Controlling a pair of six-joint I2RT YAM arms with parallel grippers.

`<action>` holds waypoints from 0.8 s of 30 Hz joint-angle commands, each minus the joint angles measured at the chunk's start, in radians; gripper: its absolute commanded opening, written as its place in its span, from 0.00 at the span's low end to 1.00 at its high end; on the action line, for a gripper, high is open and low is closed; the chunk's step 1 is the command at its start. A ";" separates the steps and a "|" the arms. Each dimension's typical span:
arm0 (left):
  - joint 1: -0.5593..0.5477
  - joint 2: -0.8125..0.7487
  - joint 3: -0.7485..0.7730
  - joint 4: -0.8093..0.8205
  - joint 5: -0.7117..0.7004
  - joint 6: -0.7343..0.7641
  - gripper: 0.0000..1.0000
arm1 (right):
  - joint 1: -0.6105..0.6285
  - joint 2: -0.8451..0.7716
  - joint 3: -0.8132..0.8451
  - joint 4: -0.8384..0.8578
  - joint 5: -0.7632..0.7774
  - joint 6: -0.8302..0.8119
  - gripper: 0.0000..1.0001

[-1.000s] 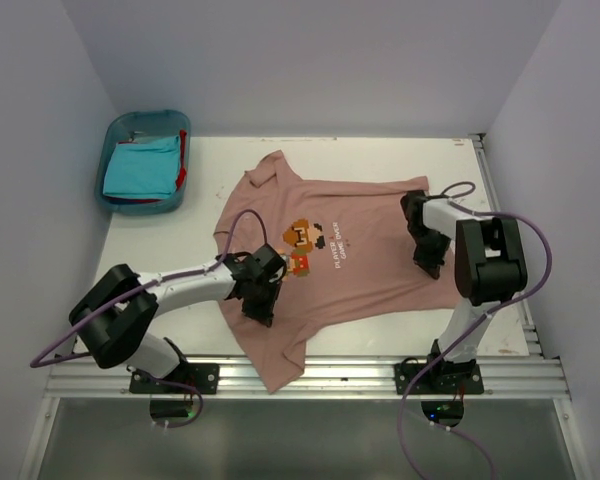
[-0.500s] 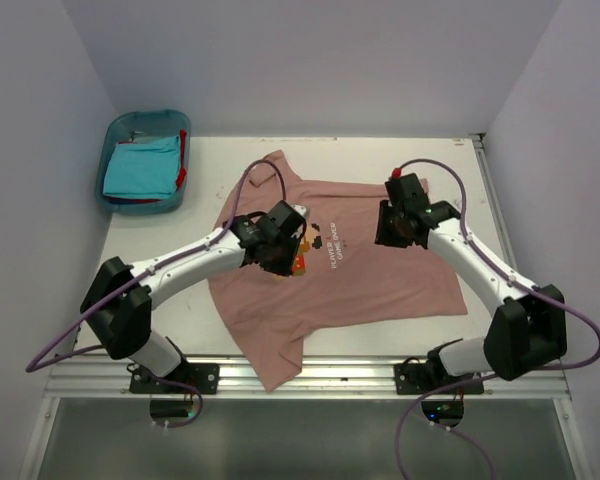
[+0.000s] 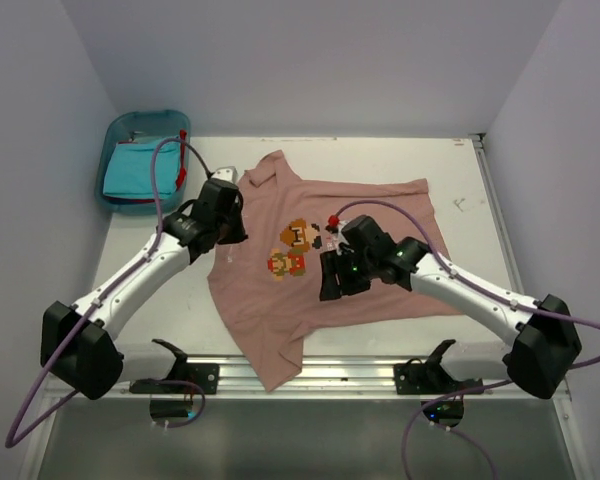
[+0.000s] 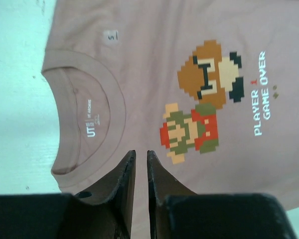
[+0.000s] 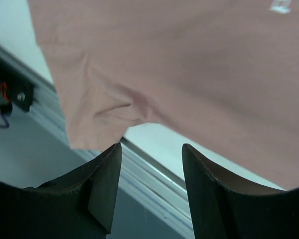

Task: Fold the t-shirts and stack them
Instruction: Flatten out the tshirt

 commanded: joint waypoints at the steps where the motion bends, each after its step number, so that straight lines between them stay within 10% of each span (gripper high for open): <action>1: 0.037 -0.035 -0.015 0.089 -0.037 -0.042 0.19 | 0.147 0.033 0.015 0.039 -0.038 0.033 0.56; 9: 0.052 -0.052 -0.067 0.080 -0.012 -0.066 0.18 | 0.429 0.264 0.152 0.025 0.067 0.093 0.47; 24: 0.063 -0.136 -0.141 0.077 -0.026 -0.071 0.13 | 0.519 0.521 0.348 -0.069 0.243 0.130 0.41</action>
